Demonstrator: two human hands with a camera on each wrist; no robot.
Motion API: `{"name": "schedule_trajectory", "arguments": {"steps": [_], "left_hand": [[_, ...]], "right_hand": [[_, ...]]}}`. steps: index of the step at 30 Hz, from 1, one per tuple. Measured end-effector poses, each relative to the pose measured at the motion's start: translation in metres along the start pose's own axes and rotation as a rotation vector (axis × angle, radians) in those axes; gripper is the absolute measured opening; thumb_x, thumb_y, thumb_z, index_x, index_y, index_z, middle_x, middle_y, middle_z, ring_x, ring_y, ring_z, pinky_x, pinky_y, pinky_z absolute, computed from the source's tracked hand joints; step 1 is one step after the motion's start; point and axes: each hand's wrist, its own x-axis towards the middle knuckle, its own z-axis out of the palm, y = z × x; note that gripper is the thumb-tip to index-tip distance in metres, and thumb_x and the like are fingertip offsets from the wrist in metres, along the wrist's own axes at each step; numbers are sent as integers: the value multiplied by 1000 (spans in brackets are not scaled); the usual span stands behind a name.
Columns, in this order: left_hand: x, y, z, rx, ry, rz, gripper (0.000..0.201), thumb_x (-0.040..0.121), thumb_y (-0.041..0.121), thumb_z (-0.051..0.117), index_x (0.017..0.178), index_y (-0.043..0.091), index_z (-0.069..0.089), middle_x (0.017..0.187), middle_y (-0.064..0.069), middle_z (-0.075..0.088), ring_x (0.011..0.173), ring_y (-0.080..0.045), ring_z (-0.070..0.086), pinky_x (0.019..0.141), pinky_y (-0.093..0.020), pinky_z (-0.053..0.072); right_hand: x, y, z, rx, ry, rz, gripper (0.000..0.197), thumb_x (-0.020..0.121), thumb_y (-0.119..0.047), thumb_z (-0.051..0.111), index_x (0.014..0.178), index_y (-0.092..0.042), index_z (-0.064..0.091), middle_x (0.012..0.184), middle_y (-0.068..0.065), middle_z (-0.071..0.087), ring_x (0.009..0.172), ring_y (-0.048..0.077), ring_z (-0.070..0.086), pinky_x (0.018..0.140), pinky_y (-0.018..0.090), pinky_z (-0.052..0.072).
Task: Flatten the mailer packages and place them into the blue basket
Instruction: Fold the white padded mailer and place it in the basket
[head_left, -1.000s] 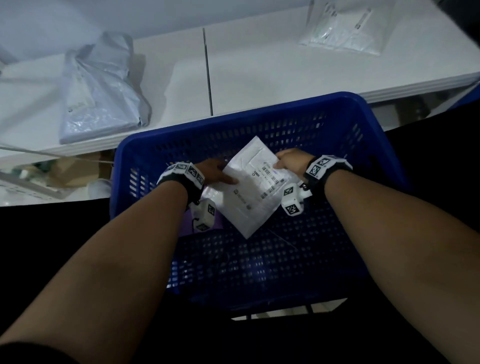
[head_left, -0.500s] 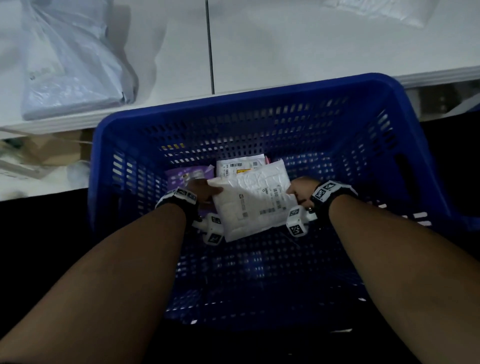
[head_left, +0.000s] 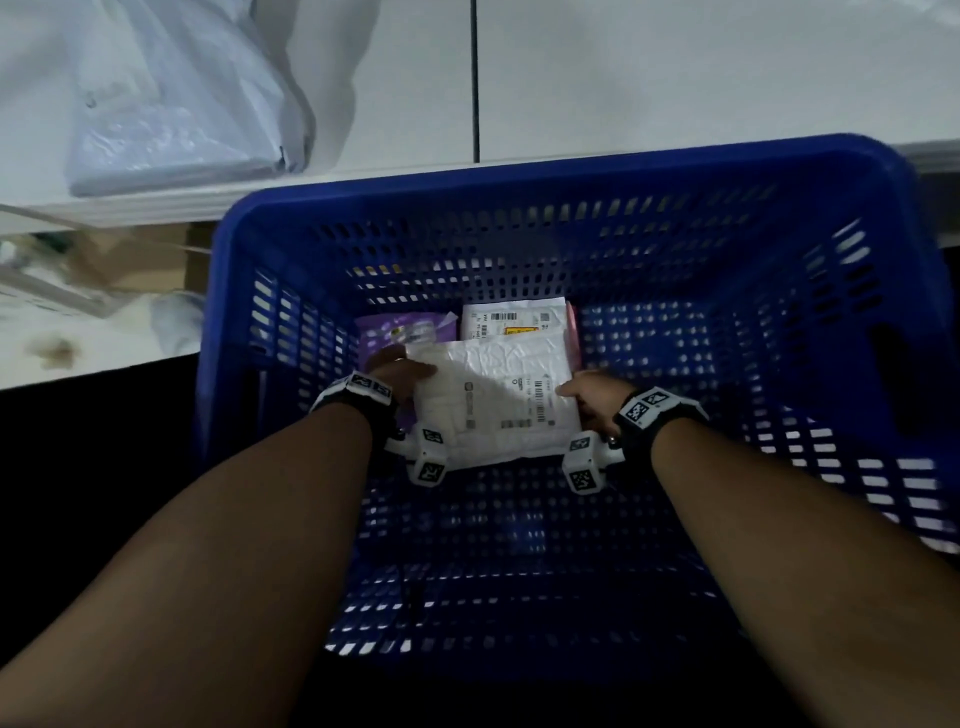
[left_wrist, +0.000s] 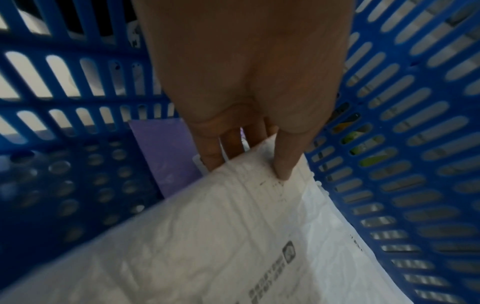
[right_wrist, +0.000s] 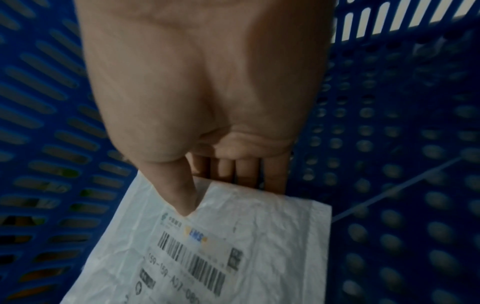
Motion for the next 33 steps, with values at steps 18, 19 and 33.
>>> {"name": "schedule_trajectory", "arguments": {"steps": [18,19,33], "left_hand": [[5,43,68,136,34,78,48,97,37,62,134,7,60,136,-18,60,122,-33,58,102,-39,47],[0,46,76,248,12,120,51,91,38,69,131,8,62,133,-16,62,117,-31,61,99,-39,50],[23,48,108,290,-7,19,68,69,42,88,126,13,64,126,1,60,112,-29,61,96,-43,53]], "right_hand": [[-49,23,-65,-515,420,261,44,104,-16,46,144,1,41,145,20,45,134,37,44,110,42,37],[-56,24,-74,-592,467,274,45,106,-17,44,144,6,38,150,22,40,138,37,40,111,44,35],[-63,20,-90,-582,591,385,64,105,-18,46,153,6,11,158,26,24,144,45,27,111,57,30]]}}
